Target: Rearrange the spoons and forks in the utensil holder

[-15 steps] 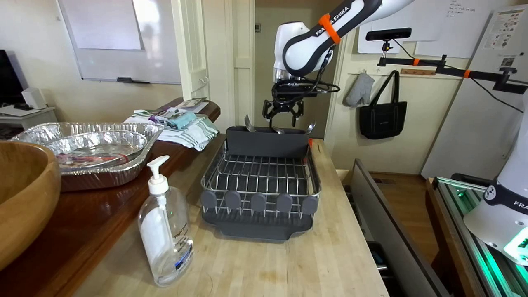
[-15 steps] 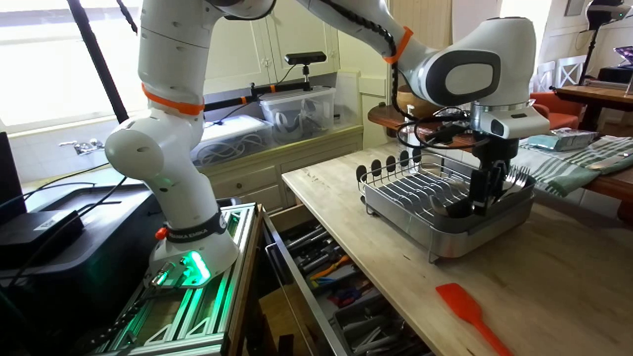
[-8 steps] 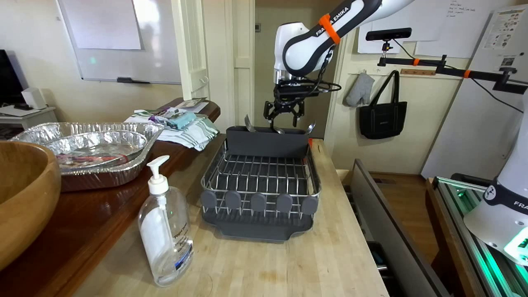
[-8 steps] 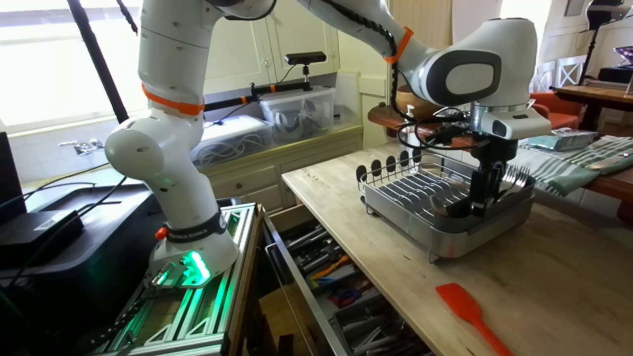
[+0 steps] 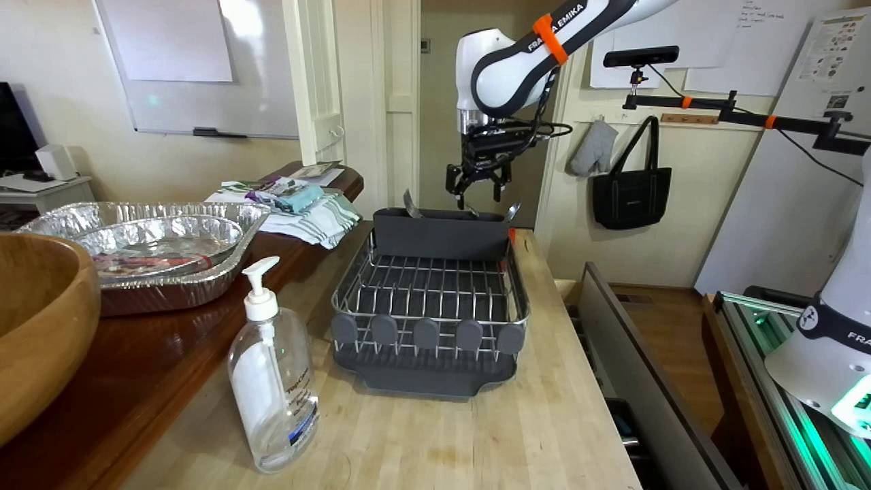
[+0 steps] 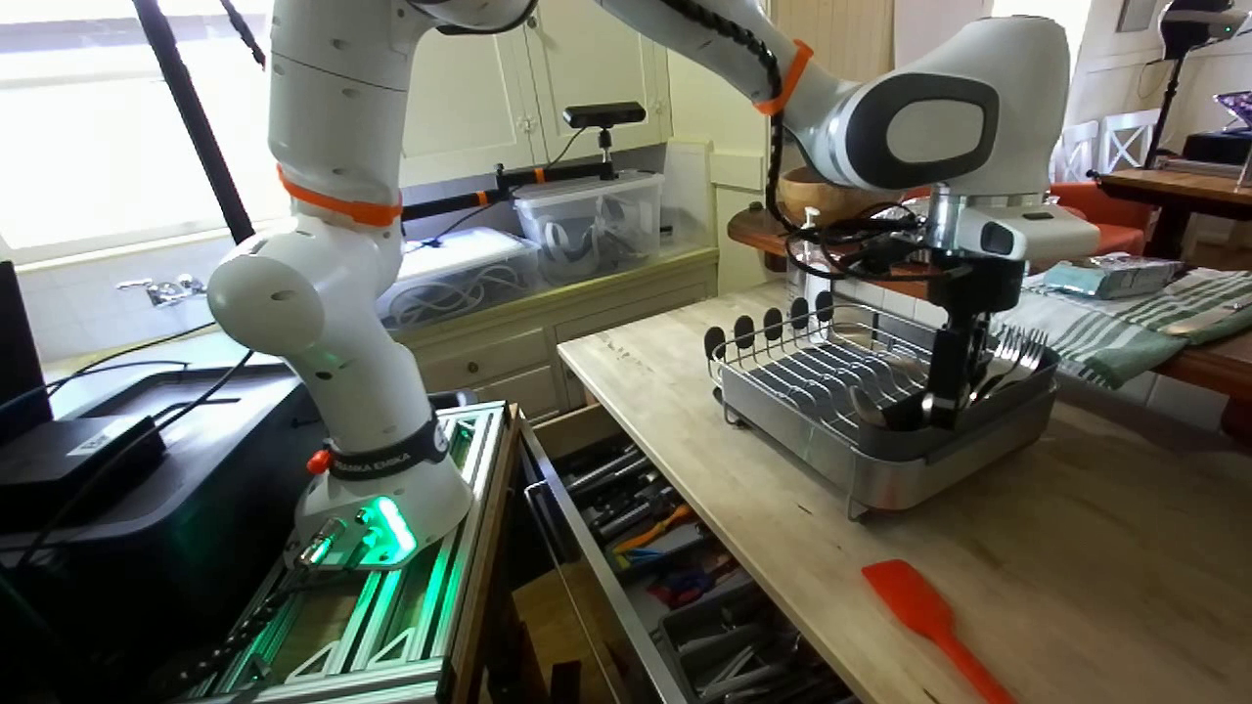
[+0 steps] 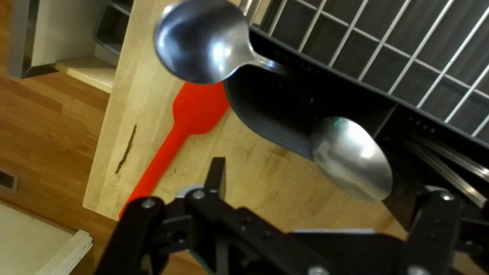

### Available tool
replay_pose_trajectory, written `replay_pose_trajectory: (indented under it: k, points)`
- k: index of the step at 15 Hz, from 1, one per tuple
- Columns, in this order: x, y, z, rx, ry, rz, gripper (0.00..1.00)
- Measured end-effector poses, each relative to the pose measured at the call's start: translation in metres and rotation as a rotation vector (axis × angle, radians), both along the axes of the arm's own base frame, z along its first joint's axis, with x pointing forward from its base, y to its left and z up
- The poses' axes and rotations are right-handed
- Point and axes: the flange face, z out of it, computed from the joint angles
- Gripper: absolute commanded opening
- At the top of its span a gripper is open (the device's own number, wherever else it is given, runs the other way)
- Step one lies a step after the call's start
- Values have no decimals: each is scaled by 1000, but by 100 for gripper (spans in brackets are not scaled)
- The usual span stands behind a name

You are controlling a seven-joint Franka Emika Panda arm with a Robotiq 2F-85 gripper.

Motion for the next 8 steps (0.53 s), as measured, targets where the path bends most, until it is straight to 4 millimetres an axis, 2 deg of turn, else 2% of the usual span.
replay_pose_trajectory:
  k: [8]
  points:
    - [-15,-8,8,-91,123,50,100]
